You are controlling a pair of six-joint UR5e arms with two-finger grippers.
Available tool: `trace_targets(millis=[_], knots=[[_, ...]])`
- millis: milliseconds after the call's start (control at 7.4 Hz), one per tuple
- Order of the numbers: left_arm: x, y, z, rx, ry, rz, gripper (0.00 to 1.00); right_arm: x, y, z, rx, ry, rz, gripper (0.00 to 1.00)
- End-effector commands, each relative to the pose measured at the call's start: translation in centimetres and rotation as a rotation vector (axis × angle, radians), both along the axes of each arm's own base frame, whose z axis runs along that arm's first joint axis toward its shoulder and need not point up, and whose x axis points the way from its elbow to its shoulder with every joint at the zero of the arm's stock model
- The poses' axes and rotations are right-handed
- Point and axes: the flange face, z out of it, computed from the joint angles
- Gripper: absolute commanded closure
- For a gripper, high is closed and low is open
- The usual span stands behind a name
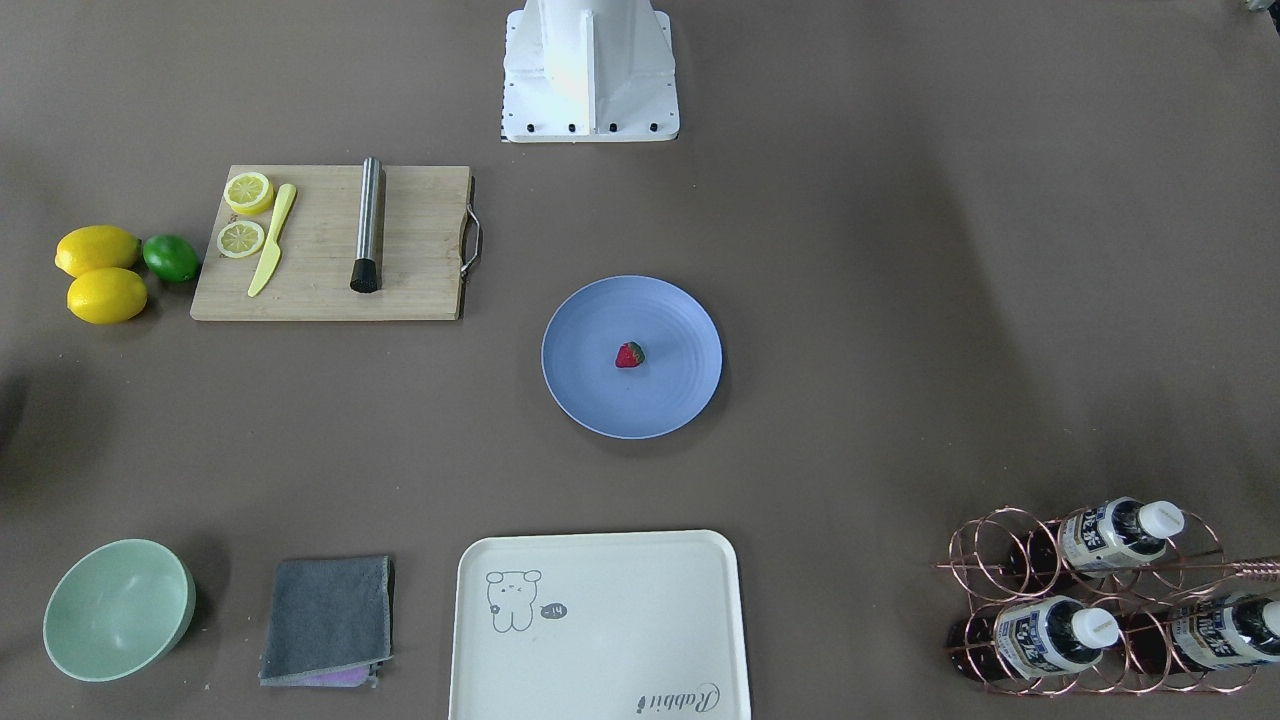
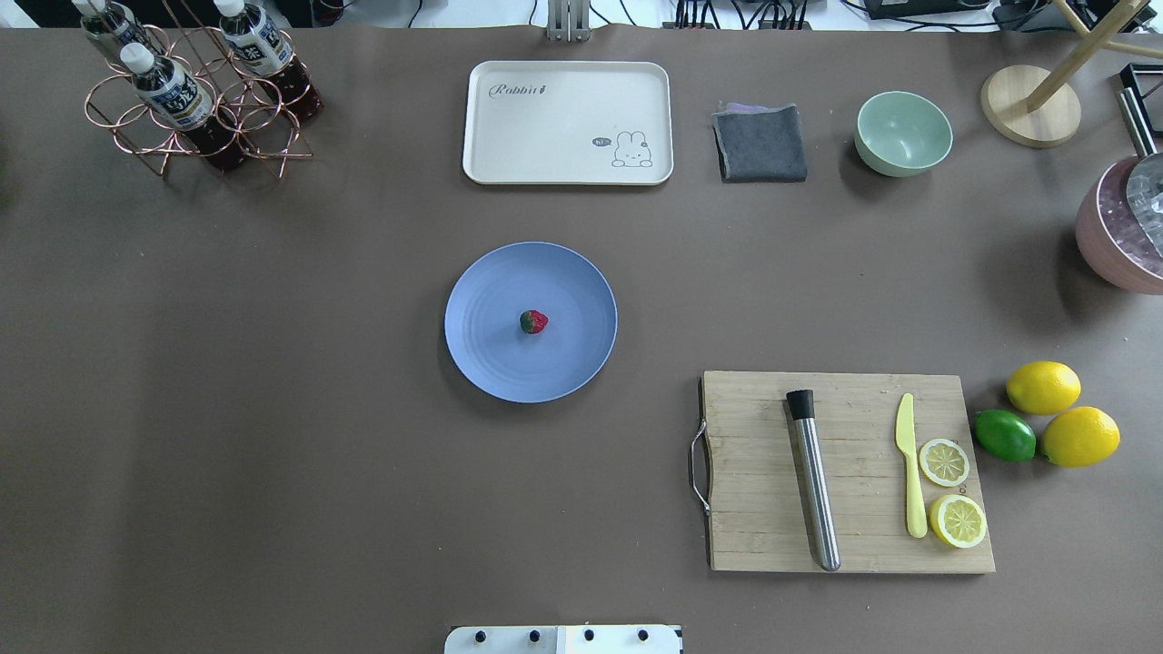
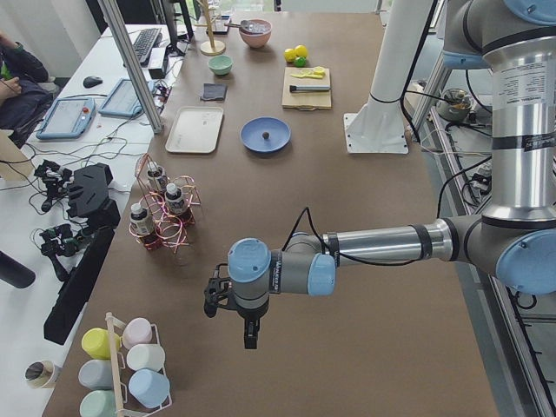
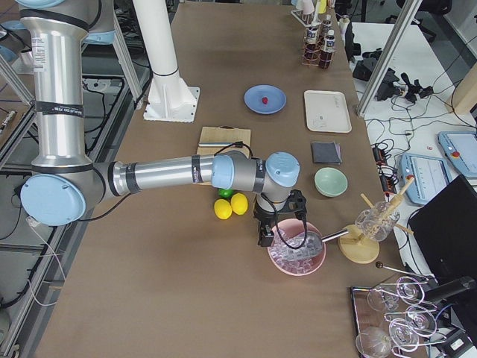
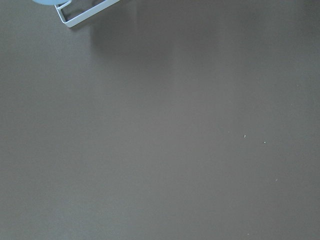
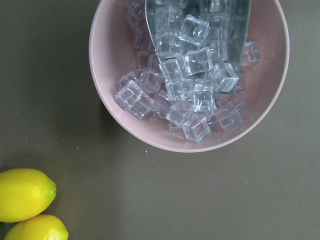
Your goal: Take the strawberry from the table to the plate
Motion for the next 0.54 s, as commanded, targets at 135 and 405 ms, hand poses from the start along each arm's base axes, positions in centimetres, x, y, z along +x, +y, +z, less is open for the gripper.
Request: trace_targets(millis=[135, 405], knots=[[0.01, -0.13, -0.26, 0.002, 0.001, -0.003, 0.01, -0.01, 0.00, -0.01, 0.000, -0.001, 0.000, 0.00], [0.01, -0.14, -0.27, 0.003, 0.001, -0.004, 0.01, -0.01, 0.00, -0.01, 0.001, -0.001, -0.001, 0.00]])
